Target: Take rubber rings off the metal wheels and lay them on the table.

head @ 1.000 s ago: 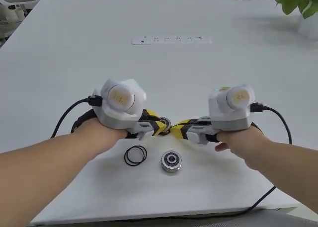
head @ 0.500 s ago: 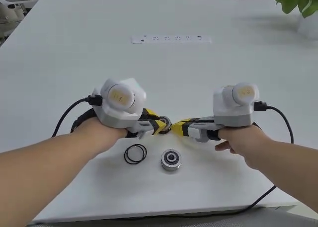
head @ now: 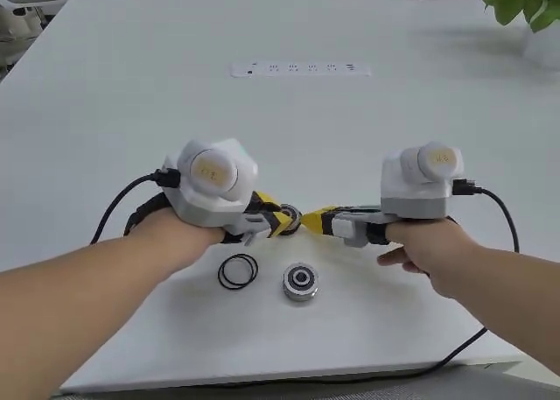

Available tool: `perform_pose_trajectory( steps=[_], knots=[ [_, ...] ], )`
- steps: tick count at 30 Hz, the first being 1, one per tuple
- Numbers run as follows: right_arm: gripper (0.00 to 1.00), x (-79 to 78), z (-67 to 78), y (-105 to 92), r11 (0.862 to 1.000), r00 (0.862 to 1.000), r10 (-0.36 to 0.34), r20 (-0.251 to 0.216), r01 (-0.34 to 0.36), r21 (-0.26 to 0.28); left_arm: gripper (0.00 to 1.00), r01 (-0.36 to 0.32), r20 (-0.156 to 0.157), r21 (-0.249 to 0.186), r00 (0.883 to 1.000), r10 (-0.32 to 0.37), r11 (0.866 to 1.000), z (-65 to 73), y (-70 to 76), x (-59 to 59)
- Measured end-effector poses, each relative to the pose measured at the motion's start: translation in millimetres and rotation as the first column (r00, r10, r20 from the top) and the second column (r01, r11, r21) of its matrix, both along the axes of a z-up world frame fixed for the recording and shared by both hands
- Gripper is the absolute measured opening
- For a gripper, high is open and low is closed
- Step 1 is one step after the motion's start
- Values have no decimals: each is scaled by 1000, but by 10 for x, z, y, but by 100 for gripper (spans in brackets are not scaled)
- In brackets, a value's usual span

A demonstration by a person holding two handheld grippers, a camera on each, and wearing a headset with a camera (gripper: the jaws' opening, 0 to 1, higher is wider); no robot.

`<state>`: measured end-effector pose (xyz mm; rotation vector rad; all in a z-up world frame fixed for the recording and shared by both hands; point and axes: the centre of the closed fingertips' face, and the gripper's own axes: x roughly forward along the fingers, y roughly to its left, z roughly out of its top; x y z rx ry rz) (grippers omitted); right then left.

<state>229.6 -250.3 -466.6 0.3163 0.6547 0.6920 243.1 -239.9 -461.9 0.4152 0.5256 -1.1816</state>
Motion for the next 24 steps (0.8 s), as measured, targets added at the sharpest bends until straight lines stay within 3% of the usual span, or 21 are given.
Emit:
perform_pose_trajectory(
  steps=[10, 24],
  knots=[
    [0, 40, 3, -26, 999, 999, -37, -14, 38, 24, 6, -26, 11, 7, 1000, 26, 1000, 10, -1, -30],
    [0, 41, 49, 13, 999, 1000, -30, -8, 30, 33, 6, -34, 22, 1, 999, 34, 999, 13, -2, -34]
  ],
)
